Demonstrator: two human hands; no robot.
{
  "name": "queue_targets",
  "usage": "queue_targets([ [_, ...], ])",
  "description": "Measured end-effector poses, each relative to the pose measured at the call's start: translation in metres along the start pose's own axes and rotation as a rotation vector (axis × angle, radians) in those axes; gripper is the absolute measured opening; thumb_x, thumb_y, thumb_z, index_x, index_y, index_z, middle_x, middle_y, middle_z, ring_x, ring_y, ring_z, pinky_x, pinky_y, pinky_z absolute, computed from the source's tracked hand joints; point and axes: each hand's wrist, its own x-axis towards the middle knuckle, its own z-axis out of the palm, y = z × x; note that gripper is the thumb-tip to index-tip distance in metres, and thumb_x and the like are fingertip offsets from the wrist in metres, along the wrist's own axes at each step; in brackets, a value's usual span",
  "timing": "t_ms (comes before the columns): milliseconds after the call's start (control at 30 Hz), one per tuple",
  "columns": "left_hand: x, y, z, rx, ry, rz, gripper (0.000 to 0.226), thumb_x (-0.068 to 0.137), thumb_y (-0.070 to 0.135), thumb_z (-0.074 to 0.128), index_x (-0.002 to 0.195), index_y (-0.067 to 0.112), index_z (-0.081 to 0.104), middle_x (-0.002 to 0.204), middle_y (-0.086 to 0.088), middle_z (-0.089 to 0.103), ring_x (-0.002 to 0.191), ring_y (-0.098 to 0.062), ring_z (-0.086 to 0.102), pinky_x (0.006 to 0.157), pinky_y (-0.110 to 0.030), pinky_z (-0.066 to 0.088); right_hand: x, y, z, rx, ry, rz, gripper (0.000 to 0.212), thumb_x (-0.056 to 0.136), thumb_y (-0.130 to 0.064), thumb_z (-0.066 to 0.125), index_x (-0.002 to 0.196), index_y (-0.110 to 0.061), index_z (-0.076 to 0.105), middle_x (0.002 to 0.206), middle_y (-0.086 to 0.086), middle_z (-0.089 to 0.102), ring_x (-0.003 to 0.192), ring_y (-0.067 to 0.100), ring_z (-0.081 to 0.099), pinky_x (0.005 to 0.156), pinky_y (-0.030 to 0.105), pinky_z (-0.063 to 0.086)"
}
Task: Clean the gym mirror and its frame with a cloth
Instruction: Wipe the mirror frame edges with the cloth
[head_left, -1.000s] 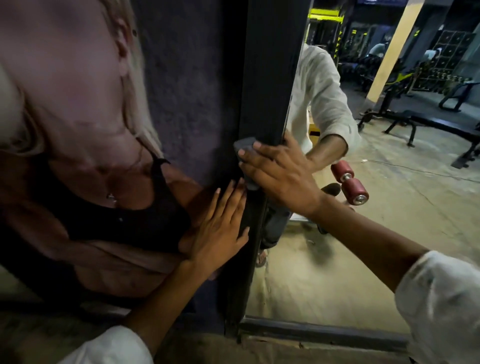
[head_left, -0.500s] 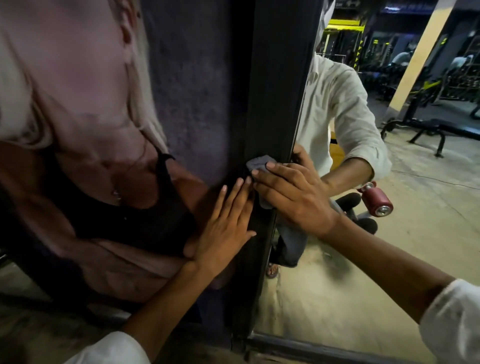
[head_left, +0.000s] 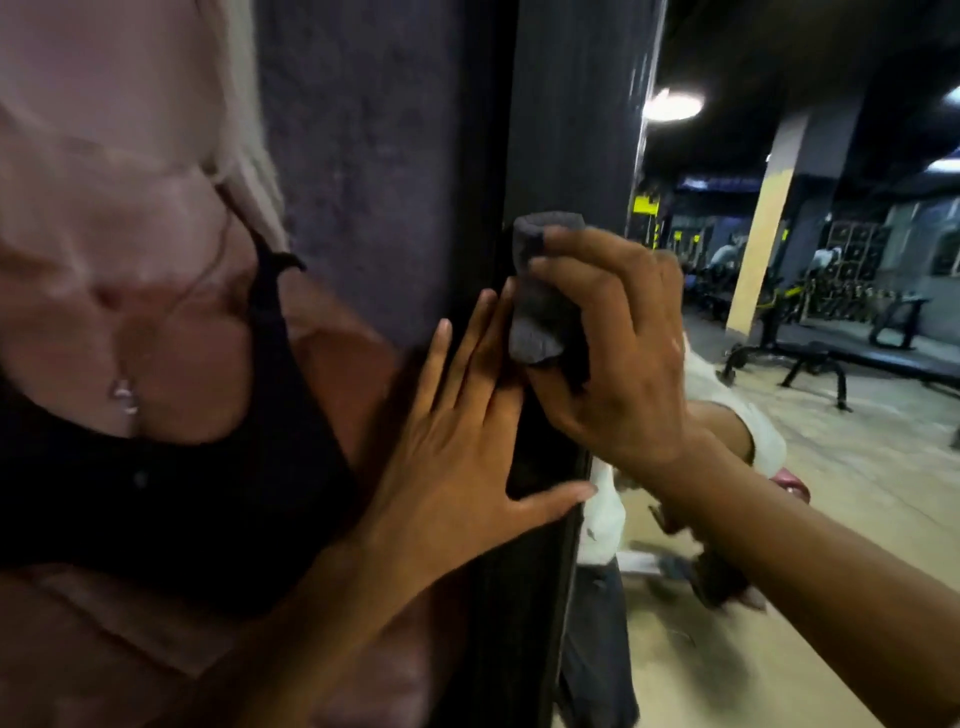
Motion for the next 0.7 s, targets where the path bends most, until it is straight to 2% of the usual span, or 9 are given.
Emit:
queue_targets([
  [133,-0.001,-0.005,0.025,0.109,0.139,0.024,0.121,0.088,0.085,0.048,0.166,-0.002,0.015,0.175,-0.023,0.012,0.166,-0.03,0.002,0.132,-0.058,0.014,-0.001,-0.004,0.004,-0.032,0.105,-0.032,0.035,0.089,-0.015,0.078,0.119,-0.003,0.067,0.129,0.019,0.064,0.111,0.031,0.054,0.092,0.042,0.047],
  [300,0.0,-0.005,0.024,0.195,0.155,0.037,0.12,0.088,0.089,0.029,0.168,0.002,0.01,0.177,-0.018,0.005,0.165,-0.025,-0.009,0.134,-0.051,0.002,-0.011,-0.012,0.004,-0.119,0.19,-0.052,0.029,0.089,-0.015,0.072,0.116,-0.003,0.069,0.124,0.013,0.066,0.108,0.027,0.054,0.092,0.038,0.048],
  [467,-0.009,0.003,0.018,0.278,0.068,0.007,0.116,0.09,0.087,0.022,0.168,0.005,-0.004,0.178,-0.017,-0.007,0.162,-0.024,-0.023,0.133,-0.049,-0.007,-0.017,-0.017,0.005,-0.193,0.152,-0.062,0.033,0.09,-0.017,0.07,0.12,-0.005,0.065,0.119,0.013,0.065,0.103,0.03,0.056,0.09,0.043,0.049],
  [567,-0.009,0.004,0.014,0.272,0.017,-0.023,0.116,0.089,0.088,0.015,0.167,0.006,-0.012,0.176,-0.016,-0.016,0.16,-0.024,-0.028,0.133,-0.05,-0.007,-0.014,-0.018,0.001,-0.209,0.057,-0.034,0.037,0.09,-0.02,0.072,0.122,-0.005,0.062,0.118,0.014,0.063,0.103,0.031,0.055,0.091,0.044,0.05],
  [633,-0.009,0.004,0.011,0.253,0.001,-0.026,0.116,0.087,0.089,0.012,0.167,0.008,-0.014,0.176,-0.015,-0.016,0.161,-0.024,-0.026,0.133,-0.049,-0.008,-0.008,-0.023,-0.011,-0.236,-0.028,-0.036,0.042,0.09,-0.023,0.075,0.126,-0.006,0.06,0.12,0.014,0.062,0.104,0.031,0.056,0.089,0.044,0.053],
  [700,-0.009,0.002,0.009,0.233,0.018,-0.01,0.116,0.09,0.089,0.017,0.167,0.009,-0.013,0.177,-0.015,-0.013,0.163,-0.025,-0.022,0.133,-0.048,-0.009,-0.001,-0.031,-0.026,-0.238,-0.073,-0.024,0.037,0.094,-0.026,0.074,0.123,-0.007,0.059,0.117,0.011,0.062,0.103,0.029,0.057,0.083,0.045,0.056],
])
